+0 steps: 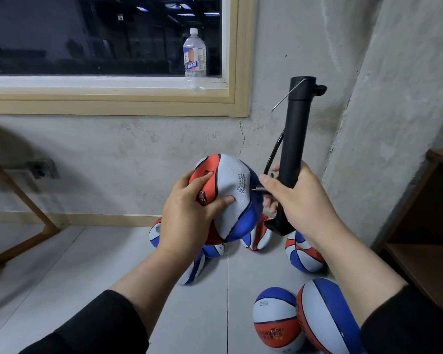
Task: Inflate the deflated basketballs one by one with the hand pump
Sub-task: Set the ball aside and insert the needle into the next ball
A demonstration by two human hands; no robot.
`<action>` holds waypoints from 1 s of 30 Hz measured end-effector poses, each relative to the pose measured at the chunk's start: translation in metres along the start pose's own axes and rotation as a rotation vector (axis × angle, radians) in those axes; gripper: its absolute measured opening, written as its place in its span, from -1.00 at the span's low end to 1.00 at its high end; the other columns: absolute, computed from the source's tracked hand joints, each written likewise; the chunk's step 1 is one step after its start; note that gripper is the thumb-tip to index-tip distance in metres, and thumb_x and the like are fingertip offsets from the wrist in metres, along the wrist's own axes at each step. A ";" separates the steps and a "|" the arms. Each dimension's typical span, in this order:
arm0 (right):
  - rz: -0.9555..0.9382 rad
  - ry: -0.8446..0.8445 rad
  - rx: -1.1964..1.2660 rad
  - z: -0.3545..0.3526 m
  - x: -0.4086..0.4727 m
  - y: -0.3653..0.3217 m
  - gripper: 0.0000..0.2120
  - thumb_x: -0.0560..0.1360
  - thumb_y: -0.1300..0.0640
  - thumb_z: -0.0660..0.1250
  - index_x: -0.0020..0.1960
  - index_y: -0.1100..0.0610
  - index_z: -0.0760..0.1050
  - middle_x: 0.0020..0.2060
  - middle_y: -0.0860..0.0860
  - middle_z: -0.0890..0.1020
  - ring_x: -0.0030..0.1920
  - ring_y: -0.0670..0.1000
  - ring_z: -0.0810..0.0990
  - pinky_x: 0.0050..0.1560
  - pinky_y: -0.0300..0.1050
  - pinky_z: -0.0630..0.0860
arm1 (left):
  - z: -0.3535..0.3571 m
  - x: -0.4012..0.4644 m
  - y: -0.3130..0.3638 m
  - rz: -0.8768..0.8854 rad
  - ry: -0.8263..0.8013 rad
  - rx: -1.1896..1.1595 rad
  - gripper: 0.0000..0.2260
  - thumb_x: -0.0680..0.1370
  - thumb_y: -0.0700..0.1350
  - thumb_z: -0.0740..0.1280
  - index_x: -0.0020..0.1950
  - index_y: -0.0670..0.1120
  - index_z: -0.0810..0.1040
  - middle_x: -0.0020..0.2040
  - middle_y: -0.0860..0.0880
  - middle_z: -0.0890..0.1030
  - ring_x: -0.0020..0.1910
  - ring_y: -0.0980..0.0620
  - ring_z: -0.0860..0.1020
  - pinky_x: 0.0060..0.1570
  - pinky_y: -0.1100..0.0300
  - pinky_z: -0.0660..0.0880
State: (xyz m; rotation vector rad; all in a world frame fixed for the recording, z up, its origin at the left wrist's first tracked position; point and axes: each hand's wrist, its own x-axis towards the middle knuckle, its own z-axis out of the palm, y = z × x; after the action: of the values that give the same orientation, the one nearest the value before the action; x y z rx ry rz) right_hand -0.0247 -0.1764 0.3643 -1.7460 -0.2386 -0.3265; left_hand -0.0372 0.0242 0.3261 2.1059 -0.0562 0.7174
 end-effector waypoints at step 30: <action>0.025 0.038 0.081 0.012 -0.002 0.005 -0.81 0.59 0.11 0.43 -0.10 0.18 0.48 -0.40 0.10 0.59 -0.43 0.07 0.52 -0.38 -0.03 0.49 | 0.006 -0.001 0.008 -0.093 -0.011 -0.031 -0.84 0.54 0.02 0.52 0.07 0.01 0.77 0.37 0.10 0.57 0.25 0.08 0.56 0.14 0.24 0.41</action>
State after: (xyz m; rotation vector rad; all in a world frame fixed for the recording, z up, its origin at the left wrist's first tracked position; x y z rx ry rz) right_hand -0.0240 -0.1656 0.3566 -1.6604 -0.1999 -0.3268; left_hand -0.0380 0.0143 0.3287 2.0685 0.0247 0.6454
